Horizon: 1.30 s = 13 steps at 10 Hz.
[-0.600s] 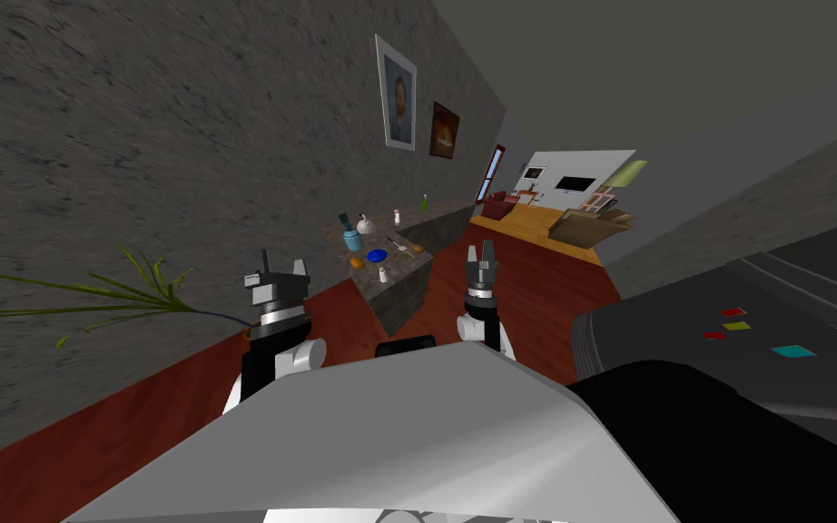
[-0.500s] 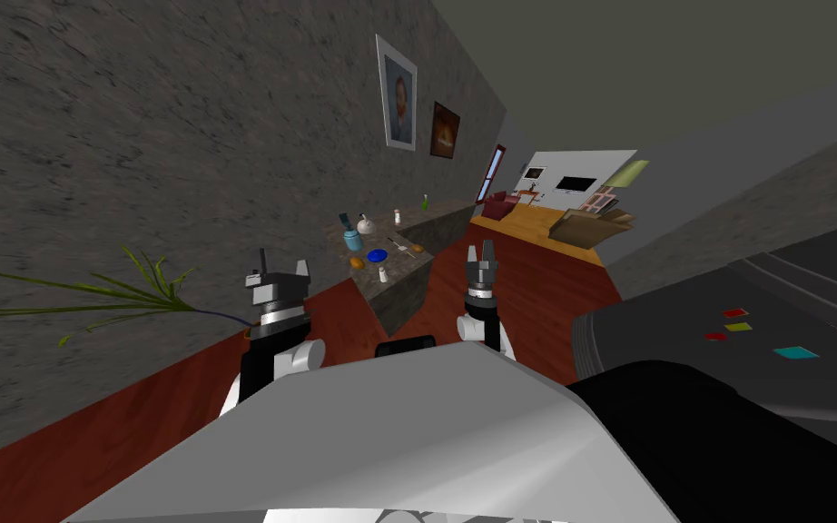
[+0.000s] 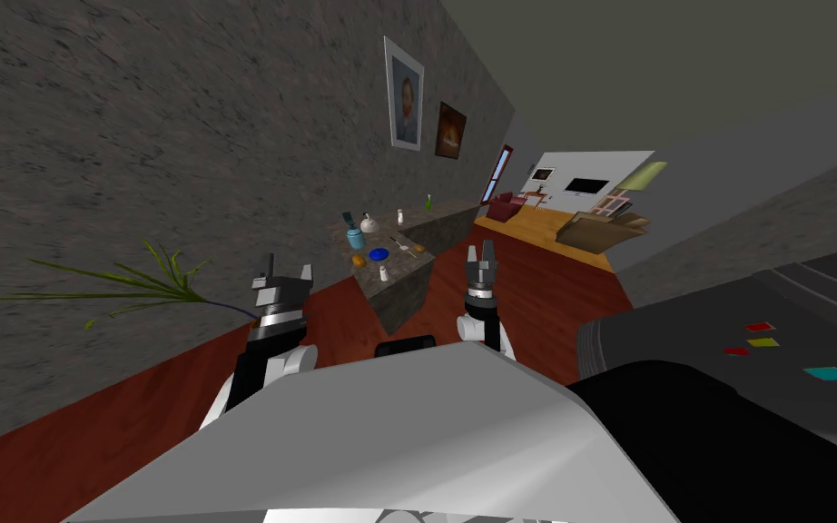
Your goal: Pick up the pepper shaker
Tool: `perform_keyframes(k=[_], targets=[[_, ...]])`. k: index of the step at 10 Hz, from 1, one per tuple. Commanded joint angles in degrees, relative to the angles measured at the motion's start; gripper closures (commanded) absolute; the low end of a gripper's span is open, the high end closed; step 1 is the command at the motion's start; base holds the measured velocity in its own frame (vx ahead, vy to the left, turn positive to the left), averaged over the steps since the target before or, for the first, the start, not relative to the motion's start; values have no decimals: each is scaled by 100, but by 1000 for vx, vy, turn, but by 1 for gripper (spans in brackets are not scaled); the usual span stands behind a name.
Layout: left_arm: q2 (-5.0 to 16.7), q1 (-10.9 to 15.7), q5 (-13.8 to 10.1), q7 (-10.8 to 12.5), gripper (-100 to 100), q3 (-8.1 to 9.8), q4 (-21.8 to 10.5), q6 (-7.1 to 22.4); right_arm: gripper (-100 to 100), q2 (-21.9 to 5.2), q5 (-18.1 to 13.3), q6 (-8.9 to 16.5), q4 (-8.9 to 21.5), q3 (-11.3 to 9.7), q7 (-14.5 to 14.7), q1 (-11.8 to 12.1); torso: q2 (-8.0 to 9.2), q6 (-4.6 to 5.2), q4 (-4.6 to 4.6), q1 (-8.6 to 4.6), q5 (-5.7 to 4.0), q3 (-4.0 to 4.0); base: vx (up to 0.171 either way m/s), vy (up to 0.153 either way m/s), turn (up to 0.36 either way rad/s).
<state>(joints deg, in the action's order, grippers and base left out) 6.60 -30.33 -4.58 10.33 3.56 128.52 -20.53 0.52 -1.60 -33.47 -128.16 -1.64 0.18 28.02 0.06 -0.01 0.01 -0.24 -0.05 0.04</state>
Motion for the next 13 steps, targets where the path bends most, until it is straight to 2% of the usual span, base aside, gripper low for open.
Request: perform_keyframes(k=[1, 6, 10, 13], targets=[[185, -42, -184, 213, -100, 40, -97, 35, 0, 0, 0, 0, 0, 0, 0, 0, 0, 0, 0, 0, 0, 0, -19, -77, 101], [492, -155, -912, 980, -100, 136, -659, 89, 0, 0, 0, 0, 0, 0, 0, 0, 3, 0, 1, -19, -5, 2, -28, -105, 134], [595, -215, -1590, 1668, -100, 175, -1195, 155, 0, 1, 0, 0, 0, -1, 0, 0, -4, 1, -1, -25, -6, -2, -11, -124, 131], [634, -220, -2083, 2165, -100, 162, -1590, 214, 0, 1, 0, 0, 0, -1, 0, 0, -9, 2, -2, -46, -11, -5, 1, -173, 111]])
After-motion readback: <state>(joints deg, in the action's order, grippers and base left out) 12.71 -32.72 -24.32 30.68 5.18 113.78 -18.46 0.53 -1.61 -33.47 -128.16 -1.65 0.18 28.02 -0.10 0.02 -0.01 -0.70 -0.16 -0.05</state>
